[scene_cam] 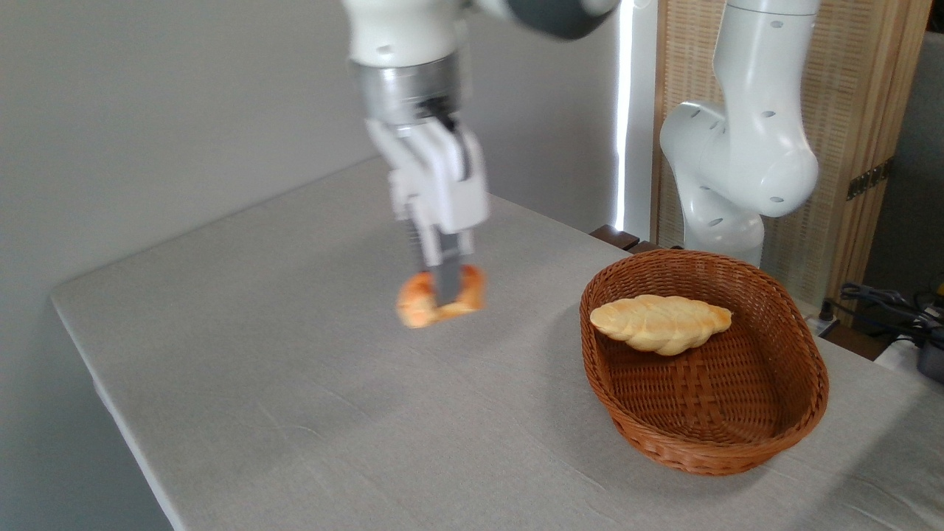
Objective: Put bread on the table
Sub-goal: 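Lift the orange bun out of the basket and lower it onto the table, then open the gripper to release the bun and raise it away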
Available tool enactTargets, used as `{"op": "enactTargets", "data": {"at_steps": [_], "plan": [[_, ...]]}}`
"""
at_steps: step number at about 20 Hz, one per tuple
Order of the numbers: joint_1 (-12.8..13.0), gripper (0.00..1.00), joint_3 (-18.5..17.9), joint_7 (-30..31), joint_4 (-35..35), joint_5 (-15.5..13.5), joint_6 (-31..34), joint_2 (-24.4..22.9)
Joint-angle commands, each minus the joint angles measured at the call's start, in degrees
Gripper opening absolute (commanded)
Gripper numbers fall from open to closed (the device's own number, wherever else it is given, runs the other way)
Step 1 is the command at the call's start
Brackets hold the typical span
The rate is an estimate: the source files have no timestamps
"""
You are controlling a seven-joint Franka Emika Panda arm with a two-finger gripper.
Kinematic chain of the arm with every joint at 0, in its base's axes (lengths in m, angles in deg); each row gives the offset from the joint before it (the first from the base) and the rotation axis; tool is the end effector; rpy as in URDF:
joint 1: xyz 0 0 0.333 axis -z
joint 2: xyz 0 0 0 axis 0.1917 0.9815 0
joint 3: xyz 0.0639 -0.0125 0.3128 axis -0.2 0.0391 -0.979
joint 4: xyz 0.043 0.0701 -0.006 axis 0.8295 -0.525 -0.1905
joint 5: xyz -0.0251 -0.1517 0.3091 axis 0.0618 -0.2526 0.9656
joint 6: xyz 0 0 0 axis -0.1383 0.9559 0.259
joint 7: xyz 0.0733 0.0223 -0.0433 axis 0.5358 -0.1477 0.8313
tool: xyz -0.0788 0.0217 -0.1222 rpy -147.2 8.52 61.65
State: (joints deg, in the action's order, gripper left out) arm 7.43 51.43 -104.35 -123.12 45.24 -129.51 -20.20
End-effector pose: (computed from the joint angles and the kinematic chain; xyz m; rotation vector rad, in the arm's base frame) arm 0.4693 -0.0056 0.5343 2.6723 -1.4812 0.0669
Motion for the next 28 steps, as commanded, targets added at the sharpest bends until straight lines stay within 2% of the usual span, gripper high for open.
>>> {"op": "enactTargets", "data": {"at_steps": [1,3,6,23,26,27,28], "plan": [[0.67,0.34,5.11,12.81,2.14,-4.64,-7.14,7.45],[0.94,0.75,8.20,16.25,1.96,-4.64,-11.01,11.49],[1.29,0.98,10.05,21.35,1.79,-4.73,-15.50,14.76],[0.68,1.00,11.20,21.98,0.29,-4.64,-15.95,14.41],[-1.42,1.00,11.28,21.71,0.55,-4.46,-15.68,11.70],[-2.83,1.00,11.98,21.71,0.64,-4.29,-15.25,10.03],[-5.80,1.00,13.64,21.63,0.73,-4.11,-14.37,8.28]]}}
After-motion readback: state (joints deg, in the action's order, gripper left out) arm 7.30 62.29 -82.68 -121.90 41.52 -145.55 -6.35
